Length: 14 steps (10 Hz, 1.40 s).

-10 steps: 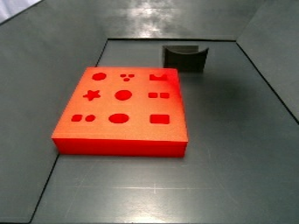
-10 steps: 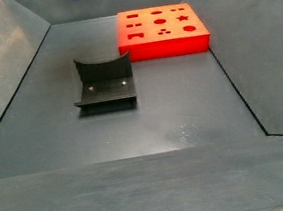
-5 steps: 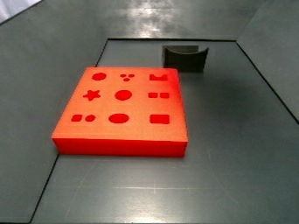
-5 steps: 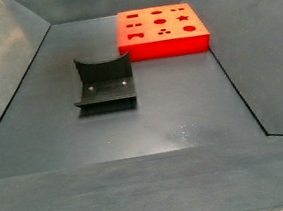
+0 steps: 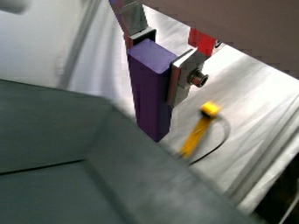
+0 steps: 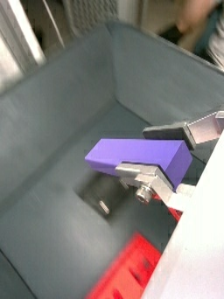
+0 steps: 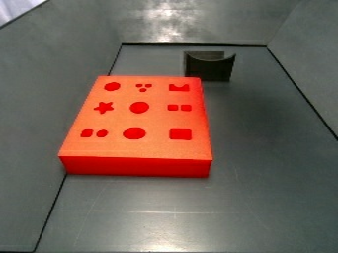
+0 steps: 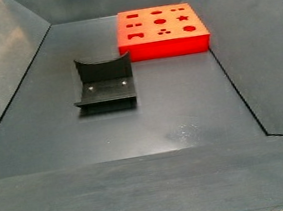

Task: Pick up the rectangle object. Move up. Place the rectangle object on the fixture. Regrasp the rectangle object. Move to above the board. Insert the rectangle object.
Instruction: Move to above the board, then insert the rectangle object.

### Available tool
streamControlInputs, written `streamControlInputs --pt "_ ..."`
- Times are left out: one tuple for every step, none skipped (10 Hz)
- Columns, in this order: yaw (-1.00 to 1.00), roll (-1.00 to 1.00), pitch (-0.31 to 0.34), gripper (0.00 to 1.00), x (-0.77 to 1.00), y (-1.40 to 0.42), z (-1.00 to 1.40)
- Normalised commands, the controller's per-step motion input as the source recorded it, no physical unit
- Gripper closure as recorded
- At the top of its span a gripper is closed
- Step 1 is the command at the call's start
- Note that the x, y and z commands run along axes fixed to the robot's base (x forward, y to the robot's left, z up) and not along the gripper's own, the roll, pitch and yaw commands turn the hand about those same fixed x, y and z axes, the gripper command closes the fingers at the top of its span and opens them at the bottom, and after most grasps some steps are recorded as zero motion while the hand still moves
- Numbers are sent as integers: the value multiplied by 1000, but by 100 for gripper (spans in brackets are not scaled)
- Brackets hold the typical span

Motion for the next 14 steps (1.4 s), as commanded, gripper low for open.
streamControlInputs --pt "-74 -1000 -81 100 -566 -1000 -120" --pt "-74 -1000 -97 100 -594 -1000 -144" --pt "-77 -1000 -107 100 -614 -1000 -135" --pt "-81 -1000 -116 100 -644 -1000 -139" --pt "-84 -1000 -124 100 -670 -1000 -143" --pt "-88 -1000 -131 100 -712 -1000 -141" --pt "-90 -1000 -141 100 -532 -687 -96" --pt "-86 -1000 -152 100 -302 -314 -50" --pt "-69 -836 -120 100 -195 -159 -32" --pt "-55 -680 -104 100 -150 -103 -26" --pt "-29 -394 -77 100 -98 -50 -13" --pt "0 -160 -103 100 314 -129 -783" --pt "0 -157 -104 100 300 -134 -786" --pt "-3 -156 -101 100 283 -126 -800"
